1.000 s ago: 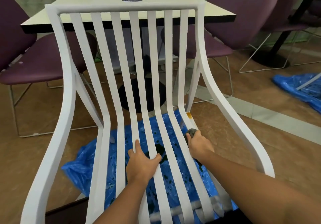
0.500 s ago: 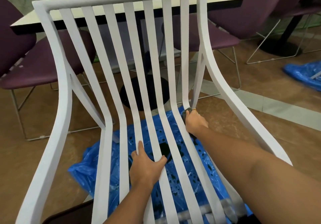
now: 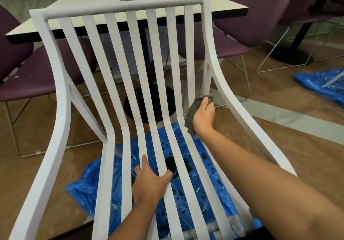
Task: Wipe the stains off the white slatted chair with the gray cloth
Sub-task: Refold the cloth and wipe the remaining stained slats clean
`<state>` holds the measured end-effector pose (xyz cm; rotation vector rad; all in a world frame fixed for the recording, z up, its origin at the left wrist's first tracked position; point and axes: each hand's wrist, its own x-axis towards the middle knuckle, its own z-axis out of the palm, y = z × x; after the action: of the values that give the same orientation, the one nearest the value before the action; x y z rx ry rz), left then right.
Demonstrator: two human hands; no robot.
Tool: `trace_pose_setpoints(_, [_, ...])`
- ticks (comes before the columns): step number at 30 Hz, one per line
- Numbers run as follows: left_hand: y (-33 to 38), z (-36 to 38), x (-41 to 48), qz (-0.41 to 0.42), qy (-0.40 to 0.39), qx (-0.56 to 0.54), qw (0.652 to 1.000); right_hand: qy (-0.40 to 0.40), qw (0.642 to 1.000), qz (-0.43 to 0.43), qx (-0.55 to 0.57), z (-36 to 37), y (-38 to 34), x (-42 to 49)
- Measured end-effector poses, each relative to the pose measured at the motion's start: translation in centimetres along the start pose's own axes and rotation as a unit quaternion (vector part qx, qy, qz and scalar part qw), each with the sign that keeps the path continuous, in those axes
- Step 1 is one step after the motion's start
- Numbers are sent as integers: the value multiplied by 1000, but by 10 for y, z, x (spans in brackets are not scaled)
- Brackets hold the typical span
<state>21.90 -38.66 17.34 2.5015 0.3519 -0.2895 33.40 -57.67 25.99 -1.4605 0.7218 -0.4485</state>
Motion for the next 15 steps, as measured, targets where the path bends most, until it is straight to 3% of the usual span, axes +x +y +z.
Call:
trace_pose_setpoints(4, [1, -2, -2, -5, -3, 1, 1000, -125, 945, 183, 240, -20, -63, -16])
trace_pose_setpoints(6, [2, -2, -2, -6, -1, 1, 1000, -191, 915, 202, 293, -45, -88, -25])
trace_pose_setpoints(9, [3, -2, -2, -8, 0, 2, 1000, -243, 900, 187, 309, -90, -113, -27])
trace_pose_setpoints(12, [4, 2, -2, -6, 3, 8, 1000, -238, 903, 178, 311, -130, -122, -17])
trace_pose_setpoints(15, [4, 5, -1, -3, 7, 18, 1000, -184, 927, 152, 290, -166, -119, 1])
